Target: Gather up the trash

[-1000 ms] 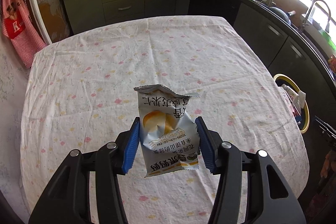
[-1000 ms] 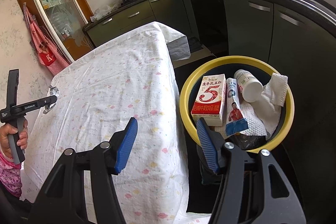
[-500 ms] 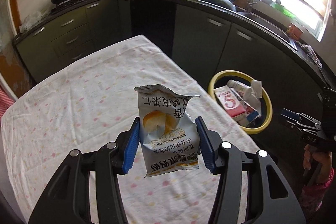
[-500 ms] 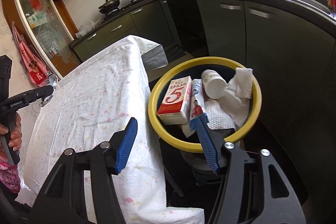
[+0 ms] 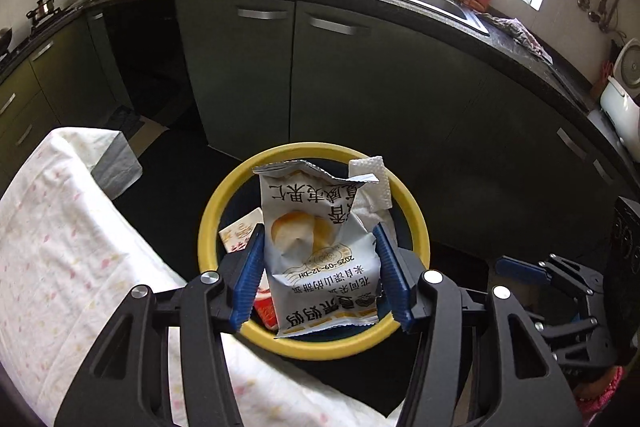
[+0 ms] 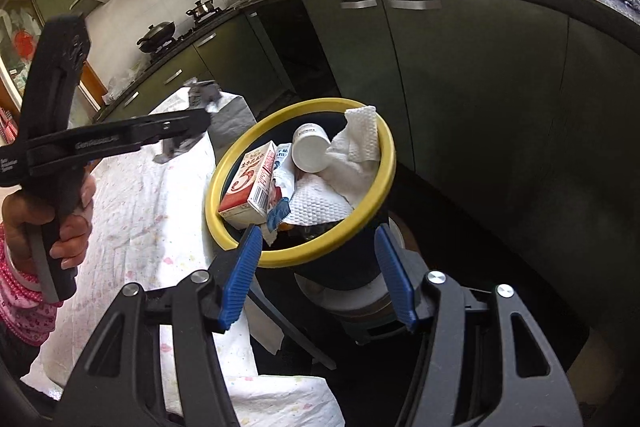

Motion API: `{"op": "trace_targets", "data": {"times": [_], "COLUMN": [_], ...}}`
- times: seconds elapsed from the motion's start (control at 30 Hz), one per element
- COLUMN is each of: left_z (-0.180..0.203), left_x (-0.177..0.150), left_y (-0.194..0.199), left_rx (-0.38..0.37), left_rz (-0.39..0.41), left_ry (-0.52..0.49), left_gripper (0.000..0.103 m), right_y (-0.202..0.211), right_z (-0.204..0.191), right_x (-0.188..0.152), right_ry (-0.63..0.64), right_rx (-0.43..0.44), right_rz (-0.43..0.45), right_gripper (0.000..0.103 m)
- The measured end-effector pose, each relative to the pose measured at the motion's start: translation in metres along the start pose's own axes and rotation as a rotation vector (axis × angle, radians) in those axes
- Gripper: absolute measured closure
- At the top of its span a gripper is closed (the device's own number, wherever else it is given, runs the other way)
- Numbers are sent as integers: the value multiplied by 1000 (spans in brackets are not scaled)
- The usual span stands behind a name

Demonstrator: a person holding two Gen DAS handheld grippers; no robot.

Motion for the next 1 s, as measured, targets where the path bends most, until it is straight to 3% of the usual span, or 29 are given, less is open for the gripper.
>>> {"op": "trace_targets", "data": {"times": [0.07,0.2,0.37,0.6,0.8,0.9,1.0], "left_z": [11,19,10,-29,-71,-91,-110], "left_x": [8,15,12,-34,-113,-159,-212], "left_y": [-20,-47,-28,65,169,218,267], "left_rx": [-21,-13,-8,32,220,312,449], "left_rz": [-21,-55,-3,144,261,304,361], "left_ry": [-1,4,37,98,174,265,351], "left_gripper": [37,28,19,5,5,5,5], "right_y": [1,7,13,14,19,24,31], "right_z": [4,9,5,-25,-84,-115,-141], "right_x": [-1,-1,-2,-5,-13,-13,-11], "right_ry": [-8,-20,-18,34,189,271,326], "right_rx": [-4,-14,-11,28,81,111,115], "right_rz": [-1,7,16,19,17,40,89], "right_gripper": [47,47,47,46,39,27,10]}}
Point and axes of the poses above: each gripper's, at about its wrist camera, not at the fingertips, and y roughly against the way its jaws point, z to its right, x to its top, the point moved 3 cm from there along -y, roughly the way its jaws point, and after that the axes turned 1 degree about x, right-handed, at the moved point
